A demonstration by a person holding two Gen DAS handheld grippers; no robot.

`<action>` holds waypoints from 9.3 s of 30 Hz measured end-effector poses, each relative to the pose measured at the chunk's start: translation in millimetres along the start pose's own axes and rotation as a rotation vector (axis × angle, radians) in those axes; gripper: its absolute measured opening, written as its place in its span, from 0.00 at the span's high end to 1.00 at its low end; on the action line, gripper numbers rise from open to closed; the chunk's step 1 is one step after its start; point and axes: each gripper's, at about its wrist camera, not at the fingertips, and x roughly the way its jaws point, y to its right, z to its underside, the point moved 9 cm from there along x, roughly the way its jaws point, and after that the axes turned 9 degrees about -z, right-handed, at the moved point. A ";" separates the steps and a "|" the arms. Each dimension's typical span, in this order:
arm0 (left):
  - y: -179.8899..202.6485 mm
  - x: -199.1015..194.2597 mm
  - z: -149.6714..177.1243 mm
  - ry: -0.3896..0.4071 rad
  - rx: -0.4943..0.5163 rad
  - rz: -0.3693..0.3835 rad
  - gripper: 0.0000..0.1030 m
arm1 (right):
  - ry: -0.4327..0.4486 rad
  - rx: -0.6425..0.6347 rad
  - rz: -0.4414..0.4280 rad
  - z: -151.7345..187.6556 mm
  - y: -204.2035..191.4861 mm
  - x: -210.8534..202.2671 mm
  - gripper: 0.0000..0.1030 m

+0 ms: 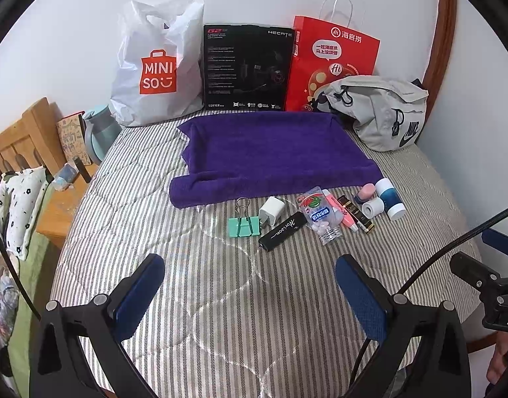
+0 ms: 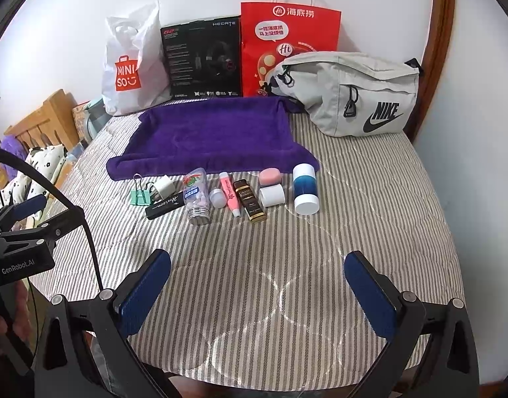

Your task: Organize rigid objects

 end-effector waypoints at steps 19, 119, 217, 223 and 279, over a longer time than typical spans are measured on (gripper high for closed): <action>-5.0 76.0 4.7 -0.102 -0.007 -0.045 0.00 | -0.080 0.032 0.011 5.7 29.4 43.1 0.00; -9.3 148.8 -8.3 -0.161 -0.034 0.021 0.62 | -0.124 0.104 -0.122 -39.9 116.4 172.9 0.65; -10.3 294.8 -175.3 -0.189 0.008 -0.079 0.61 | -0.149 -0.152 -0.282 -112.1 30.1 168.3 0.46; -7.4 291.9 -168.7 -0.215 0.025 -0.089 0.50 | -0.119 -0.147 -0.291 -109.3 27.4 149.3 0.46; 57.6 144.2 -25.7 -0.151 0.250 0.231 0.65 | -0.255 -0.011 -0.167 -9.1 46.7 132.1 0.43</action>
